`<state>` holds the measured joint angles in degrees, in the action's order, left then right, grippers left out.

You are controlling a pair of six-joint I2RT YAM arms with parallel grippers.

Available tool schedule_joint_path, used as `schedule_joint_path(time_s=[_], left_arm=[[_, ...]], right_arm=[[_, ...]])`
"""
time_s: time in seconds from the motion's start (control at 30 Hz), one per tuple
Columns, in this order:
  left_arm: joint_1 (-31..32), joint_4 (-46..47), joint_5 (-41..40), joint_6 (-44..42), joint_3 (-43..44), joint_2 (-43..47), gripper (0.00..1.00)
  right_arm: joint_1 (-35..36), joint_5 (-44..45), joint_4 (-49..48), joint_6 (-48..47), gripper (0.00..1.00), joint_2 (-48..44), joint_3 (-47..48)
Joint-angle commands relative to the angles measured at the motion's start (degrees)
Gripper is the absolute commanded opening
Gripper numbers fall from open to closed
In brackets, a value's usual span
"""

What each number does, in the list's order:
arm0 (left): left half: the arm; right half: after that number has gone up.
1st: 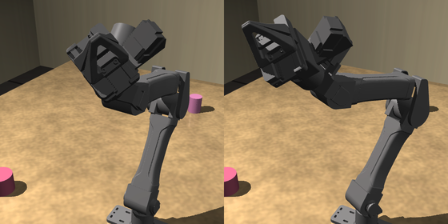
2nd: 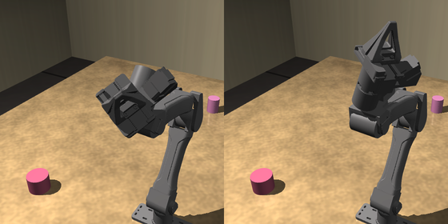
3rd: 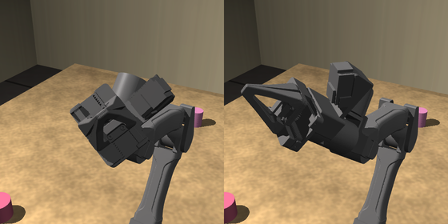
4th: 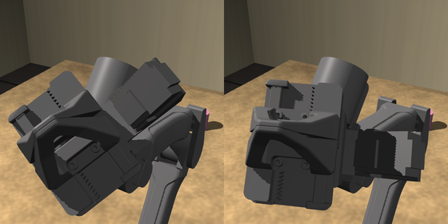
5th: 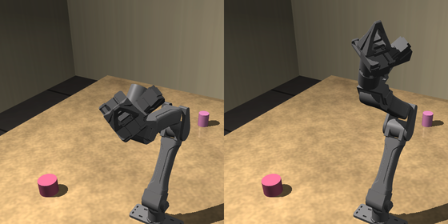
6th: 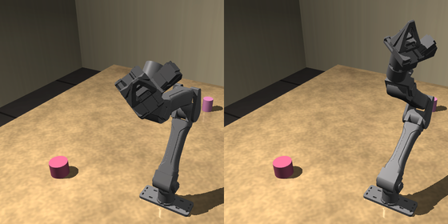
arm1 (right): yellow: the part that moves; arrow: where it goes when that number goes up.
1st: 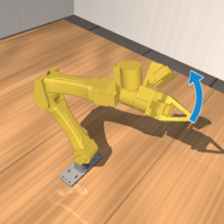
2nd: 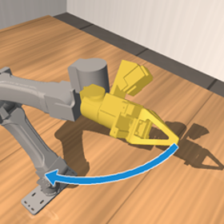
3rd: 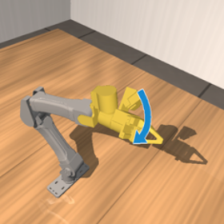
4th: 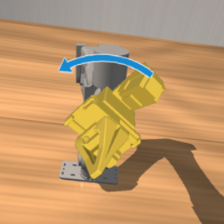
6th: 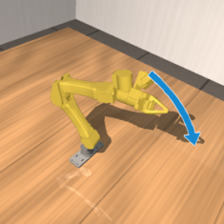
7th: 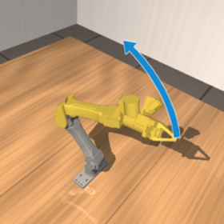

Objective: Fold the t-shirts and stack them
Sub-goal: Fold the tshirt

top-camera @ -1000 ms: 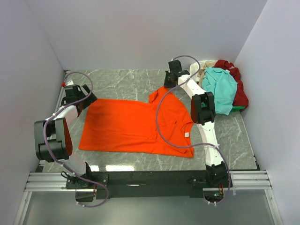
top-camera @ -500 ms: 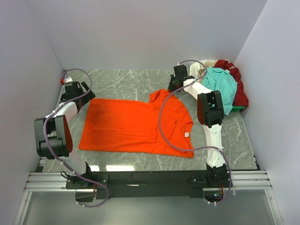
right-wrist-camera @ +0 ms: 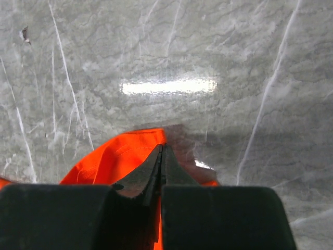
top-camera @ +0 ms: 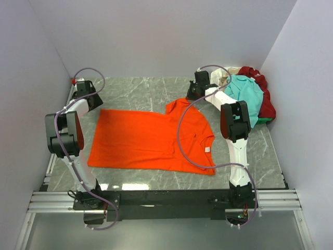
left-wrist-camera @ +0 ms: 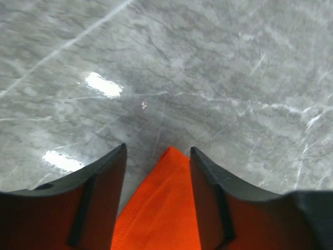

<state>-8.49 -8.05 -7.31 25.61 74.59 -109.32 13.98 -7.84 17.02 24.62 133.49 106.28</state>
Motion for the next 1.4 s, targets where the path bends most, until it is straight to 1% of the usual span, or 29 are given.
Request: schedule_joint_path(time_s=[0.0,0.07,0.1,0.23,0.3,0.43,0.5,0.7,0.8,0.83,0.9,0.93,1.0,1.03,1.2,1.37], left_arm=[[1.0,-2.7,-0.5,-2.1,3.2,-2.0,0.56],[1.0,-3.6,0.4,-2.2,4.7,-3.3,0.50],[1.0,-4.8,0.7,-2.4,5.3,-4.4,0.49],[1.0,-6.3,2.0,-2.8,7.7,-6.6,0.46],[1.1,-6.3,2.5,-2.7,7.9,-7.1,0.43],[1.2,-6.3,3.3,-2.7,9.3,-8.4,0.42],[1.5,-7.1,3.3,-2.9,9.7,-9.2,0.39],[2.1,-7.0,3.0,-2.9,8.6,-9.1,0.34],[2.0,-6.8,3.1,-2.8,8.3,-9.2,0.29],[2.1,-6.8,3.3,-2.9,8.3,-9.2,0.24],[2.2,-7.0,3.5,-2.8,8.5,-9.4,0.19],[2.2,-7.0,3.6,-2.9,8.6,-9.5,0.13],[2.3,-7.1,4.1,-2.9,8.8,-9.9,0.07],[2.3,-7.5,4.1,-3.0,9.1,-10.0,0.00],[2.3,-7.3,4.2,-3.0,8.9,-9.3,0.00],[2.3,-6.7,4.8,-2.9,8.6,-8.3,0.00]], right_arm=[[-0.2,-1.2,-2.2,0.3,0.00,-3.3,-0.3],[-0.3,-1.5,-2.1,0.3,0.00,-3.2,0.0],[-0.2,-1.7,-2.1,0.3,0.00,-3.2,0.0],[-0.3,-1.9,-2.2,0.3,0.00,-3.3,0.0],[-0.3,-1.8,-2.2,0.2,0.00,-3.4,0.0],[-0.3,-2.2,-2.3,0.3,0.00,-3.5,-0.4],[-0.2,-2.1,-2.5,0.4,0.00,-3.4,-0.5],[-0.2,-2.6,-2.4,0.6,0.00,-3.1,-0.4],[-0.3,-2.8,-2.6,0.8,0.00,-3.1,-0.3],[-0.2,-2.9,-2.5,0.8,0.00,-3.1,-0.2],[-0.3,-2.9,-2.5,0.8,0.00,-3.1,-0.2],[-0.2,-3.0,-2.5,0.7,0.00,-3.2,-0.3],[-0.2,-3.0,-2.6,0.7,0.00,-3.4,-0.5],[-0.3,-3.0,-2.6,0.7,0.00,-3.7,-0.5],[-0.6,-2.5,-4.1,1.5,0.00,-5.8,-2.0],[-1.5,-3.5,-4.4,2.2,0.00,-6.9,-0.6]])
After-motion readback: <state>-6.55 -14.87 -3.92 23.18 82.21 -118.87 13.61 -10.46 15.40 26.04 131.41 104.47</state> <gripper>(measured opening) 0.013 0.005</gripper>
